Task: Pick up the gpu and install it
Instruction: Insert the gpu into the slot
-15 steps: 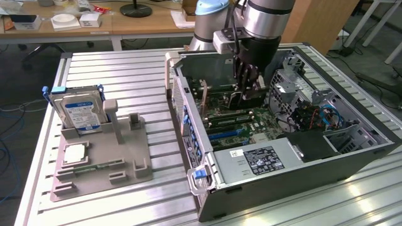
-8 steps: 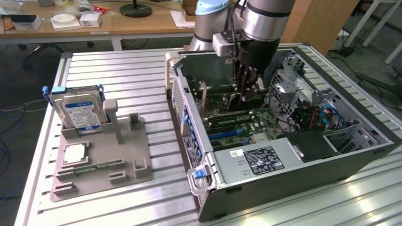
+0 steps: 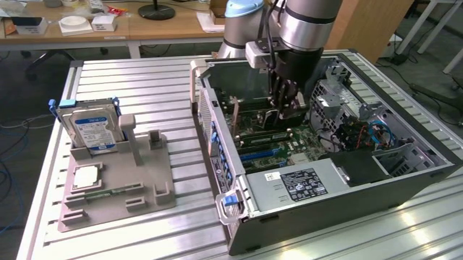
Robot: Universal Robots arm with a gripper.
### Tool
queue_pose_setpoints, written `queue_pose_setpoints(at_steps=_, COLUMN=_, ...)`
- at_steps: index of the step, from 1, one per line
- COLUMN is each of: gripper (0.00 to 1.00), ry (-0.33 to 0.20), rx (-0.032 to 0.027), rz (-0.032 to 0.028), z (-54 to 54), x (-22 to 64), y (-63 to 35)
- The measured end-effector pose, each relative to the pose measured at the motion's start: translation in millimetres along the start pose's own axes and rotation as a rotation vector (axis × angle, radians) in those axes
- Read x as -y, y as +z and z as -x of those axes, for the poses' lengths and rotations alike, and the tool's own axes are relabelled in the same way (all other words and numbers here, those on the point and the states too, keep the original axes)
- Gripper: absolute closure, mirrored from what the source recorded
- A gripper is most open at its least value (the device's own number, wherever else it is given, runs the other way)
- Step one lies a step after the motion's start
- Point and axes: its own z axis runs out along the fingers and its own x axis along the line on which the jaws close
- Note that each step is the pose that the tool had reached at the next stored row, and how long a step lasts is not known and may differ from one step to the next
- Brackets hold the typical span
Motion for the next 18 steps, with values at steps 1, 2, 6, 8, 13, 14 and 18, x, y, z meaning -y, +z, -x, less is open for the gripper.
queue_pose_setpoints(at_steps=1, gripper=0.73, ry=0.0, rx=0.0001, rz=-0.0001, z=-0.7, x=0.0, y=0.2)
queue_pose_setpoints(at_steps=2, gripper=0.73, ry=0.0, rx=0.0001, rz=0.0, z=-1.4, x=0.0, y=0.4)
queue_pose_setpoints(at_steps=6, gripper=0.73, ry=0.0, rx=0.0, rz=0.0, z=-3.1, x=-0.1, y=2.8)
queue_pose_setpoints(at_steps=8, gripper=0.73, ry=0.0, rx=0.0001, rz=-0.0001, z=-3.5, x=-0.1, y=5.7)
queue_pose_setpoints(at_steps=13, gripper=0.73, ry=0.0, rx=0.0005, rz=0.0, z=-3.9, x=-0.3, y=14.1)
queue_pose_setpoints(at_steps=14, gripper=0.73, ry=0.0, rx=0.0005, rz=0.0, z=-3.9, x=-0.4, y=15.9)
queue_pose_setpoints(at_steps=18, gripper=0.73, ry=0.0, rx=0.0009, rz=0.0001, z=-3.9, x=-0.4, y=18.5)
